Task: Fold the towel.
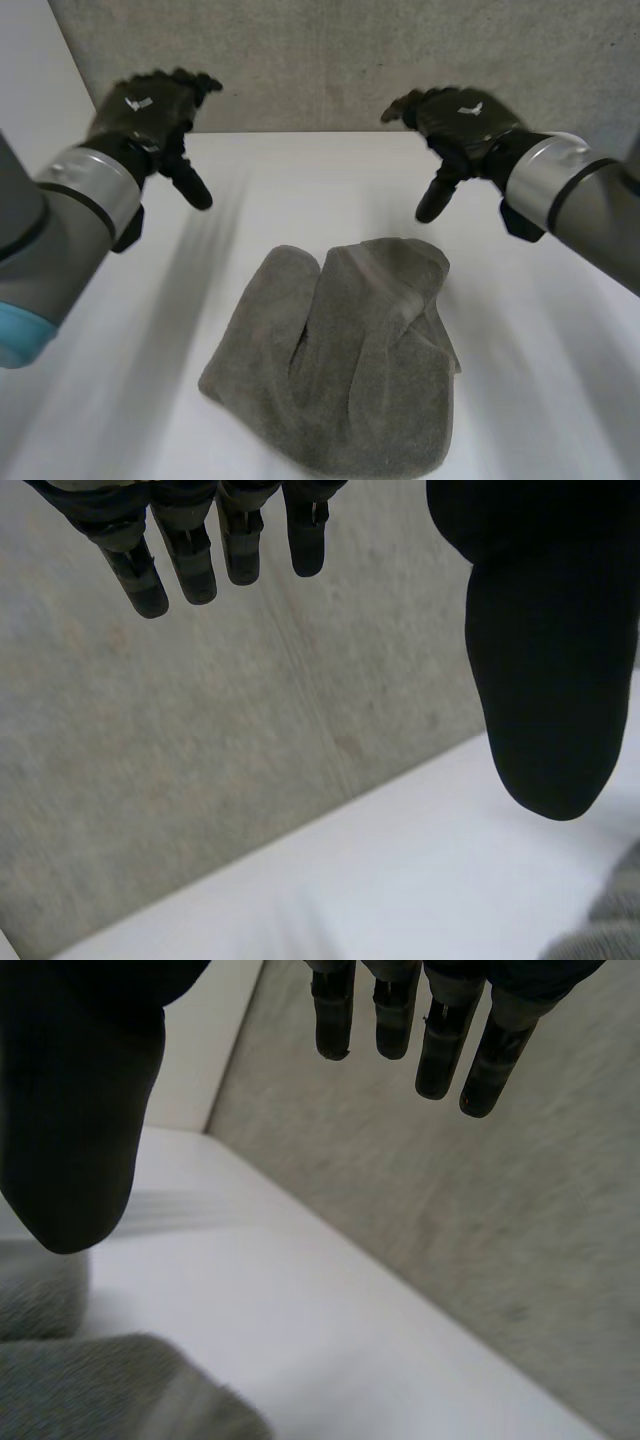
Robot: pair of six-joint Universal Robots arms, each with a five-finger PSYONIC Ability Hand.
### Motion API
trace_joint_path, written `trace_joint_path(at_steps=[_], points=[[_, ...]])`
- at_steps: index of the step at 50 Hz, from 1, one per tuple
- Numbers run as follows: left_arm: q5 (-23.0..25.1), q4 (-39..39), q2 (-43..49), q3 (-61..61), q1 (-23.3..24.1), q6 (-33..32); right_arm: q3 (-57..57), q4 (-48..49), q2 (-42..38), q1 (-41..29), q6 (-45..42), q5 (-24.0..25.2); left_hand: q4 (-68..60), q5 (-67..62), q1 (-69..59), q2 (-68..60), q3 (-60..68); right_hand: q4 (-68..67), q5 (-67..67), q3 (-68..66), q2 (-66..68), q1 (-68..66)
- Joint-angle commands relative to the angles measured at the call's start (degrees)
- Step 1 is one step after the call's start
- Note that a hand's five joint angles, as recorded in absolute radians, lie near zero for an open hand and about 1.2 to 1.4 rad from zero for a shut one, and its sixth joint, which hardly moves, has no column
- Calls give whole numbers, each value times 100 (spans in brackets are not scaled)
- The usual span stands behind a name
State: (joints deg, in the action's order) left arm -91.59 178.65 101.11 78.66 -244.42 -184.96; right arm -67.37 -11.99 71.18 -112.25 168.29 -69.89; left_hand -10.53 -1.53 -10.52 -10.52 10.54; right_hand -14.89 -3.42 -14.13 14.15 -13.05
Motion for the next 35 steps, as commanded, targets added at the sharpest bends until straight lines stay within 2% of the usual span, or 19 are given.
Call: trace_joint_path(at_steps=[1,4,6,8,11,13,18,24,27,28,29,30,31,32,33,34,35], points=[[98,144,796,9,17,-5,1346,-645,-1578,-138,19,89,-221,-121,-222,-221,220,489,342,413,-415,305],[290,319,1146,-9,26,-5,1684,-752,-1941,-236,11,98,-254,-154,-255,-255,253,489,342,413,-415,305],[432,425,1306,-9,26,-5,2331,-970,-2553,-411,2,98,-305,-205,-306,-305,304,489,342,413,-415,305],[808,653,1621,-18,44,-13,2647,-1085,-2835,-464,2,116,-339,-239,-340,-339,337,489,342,413,-415,305],[1012,742,1763,-27,53,-14,3202,-1304,-3389,-525,-16,195,-339,-239,-340,-339,337,489,342,413,-415,305],[1353,864,2060,-53,61,-66,3433,-1367,-3602,-535,-16,195,-523,-423,-524,-523,521,489,342,413,-415,305],[1486,882,2475,-202,70,-409,4178,-1621,-4383,-622,-33,195,-742,-642,-743,-743,741,431,285,355,-357,247],[1495,847,2738,-194,61,-760,4347,-1736,-4727,-710,-86,186,-1380,-1280,-1381,-1381,1379,144,-2,68,-70,-40],[1495,830,2826,-150,61,-787,4347,-1754,-4851,-719,-262,133,-2016,-1916,-2017,-2016,2015,-562,-709,-639,637,-747],[1495,830,2861,-150,70,-796,4356,-1754,-4885,-728,-358,116,-2604,-2504,-2604,-2604,2602,-1195,-1342,-1271,1270,-1379],[1495,830,2862,-150,70,-796,4373,-1754,-4894,-737,-420,72,-2609,-2509,-2610,-2610,2608,-2034,-2181,-2110,2109,-2218],[1478,830,2888,-158,62,-804,4373,-1754,-4894,-737,-420,72,-3642,-3542,-3643,-3642,3641,-2042,-2189,-2119,2117,-2227],[1443,838,2888,-176,61,-831,4408,-1745,-4894,-737,-464,-6,-5101,-5001,-5102,-5102,5100,-3175,-3322,-3251,3249,-3359],[1443,838,2888,-176,61,-831,4504,-1736,-4894,-737,-464,-120,-5116,-5016,-5117,-5116,5114,-4702,-4848,-4778,4776,-4886],[1425,865,2879,-220,61,-874,4505,-1736,-4894,-737,-464,-121,-6182,-6082,-6183,-6182,6180,-4717,-4864,-4793,4791,-4901],[1425,865,2879,-220,61,-875,4662,-1719,-4886,-737,-481,-269,-6192,-6092,-6193,-6193,6191,-6493,-6640,-6569,6568,-6677],[1364,882,2844,-281,61,-944,4663,-1719,-4886,-737,-482,-271,-6940,-6840,-6940,-6940,6938,-6511,-6657,-6587,6585,-6695]])
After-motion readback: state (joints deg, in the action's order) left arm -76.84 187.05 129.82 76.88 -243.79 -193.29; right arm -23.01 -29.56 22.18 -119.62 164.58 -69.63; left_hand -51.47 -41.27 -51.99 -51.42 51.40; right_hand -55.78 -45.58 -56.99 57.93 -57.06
